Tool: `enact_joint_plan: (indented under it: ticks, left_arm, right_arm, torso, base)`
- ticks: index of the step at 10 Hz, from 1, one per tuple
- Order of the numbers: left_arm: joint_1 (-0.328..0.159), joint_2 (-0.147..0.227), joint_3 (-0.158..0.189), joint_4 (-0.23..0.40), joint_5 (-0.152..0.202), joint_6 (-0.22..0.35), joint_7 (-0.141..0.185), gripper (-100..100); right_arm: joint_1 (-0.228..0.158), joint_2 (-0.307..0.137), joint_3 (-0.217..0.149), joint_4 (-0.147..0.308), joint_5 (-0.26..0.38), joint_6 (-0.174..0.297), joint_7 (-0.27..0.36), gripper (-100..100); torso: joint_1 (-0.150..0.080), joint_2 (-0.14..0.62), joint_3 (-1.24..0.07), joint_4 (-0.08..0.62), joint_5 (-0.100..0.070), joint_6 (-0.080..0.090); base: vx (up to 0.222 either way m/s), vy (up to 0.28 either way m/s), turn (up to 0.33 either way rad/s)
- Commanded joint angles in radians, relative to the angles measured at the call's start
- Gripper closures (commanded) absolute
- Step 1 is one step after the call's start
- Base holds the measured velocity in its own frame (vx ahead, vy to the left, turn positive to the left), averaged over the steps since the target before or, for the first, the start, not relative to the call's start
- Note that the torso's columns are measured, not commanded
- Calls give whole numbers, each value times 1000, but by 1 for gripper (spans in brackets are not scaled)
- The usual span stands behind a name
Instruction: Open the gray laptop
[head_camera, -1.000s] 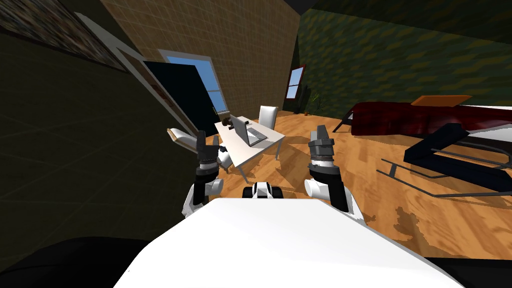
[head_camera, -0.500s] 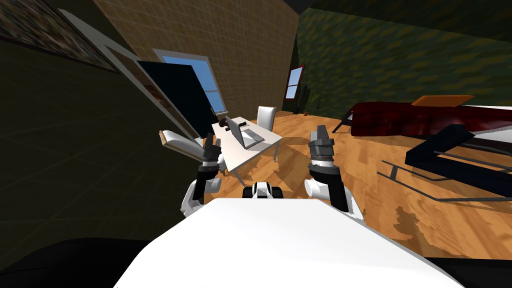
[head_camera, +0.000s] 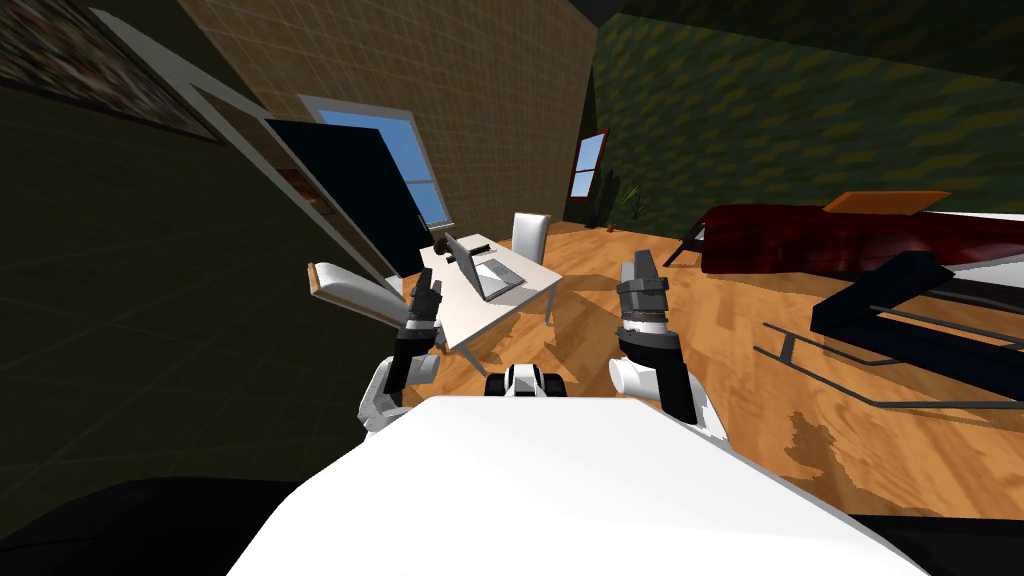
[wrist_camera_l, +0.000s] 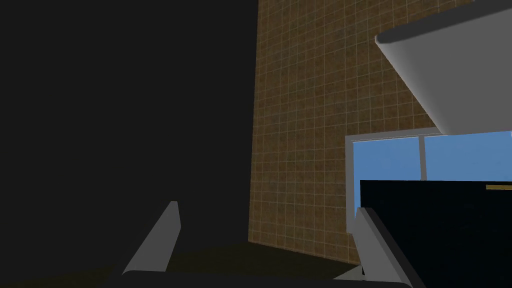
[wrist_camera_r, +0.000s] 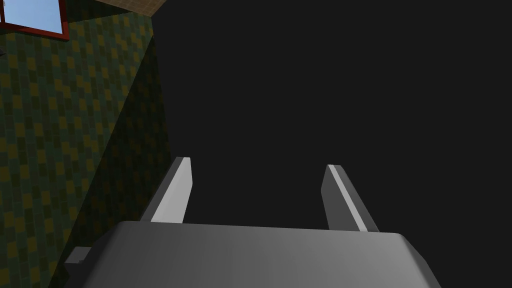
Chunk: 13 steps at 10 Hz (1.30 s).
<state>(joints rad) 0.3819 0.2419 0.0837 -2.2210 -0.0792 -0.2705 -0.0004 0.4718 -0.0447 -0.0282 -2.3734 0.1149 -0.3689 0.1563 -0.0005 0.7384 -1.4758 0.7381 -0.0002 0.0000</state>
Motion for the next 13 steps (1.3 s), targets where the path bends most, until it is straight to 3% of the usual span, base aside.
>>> enact_joint_plan:
  ticks: [1, 13]
  left_arm:
    - [-11, 22, 10, 15, -12, 47, -8, -100]
    - [-63, 157, 73, 107, -79, 304, -51, -100]
  right_arm:
    - [0, 0, 0, 0, 0, 0, 0, 0]
    - [0, 0, 0, 0, 0, 0, 0, 0]
  torso:
    - [0, -1, -1, 0, 0, 0]
    - [0, -1, 0, 0, 0, 0]
  base:
    - [64, -52, -2]
    - [70, -77, -3]
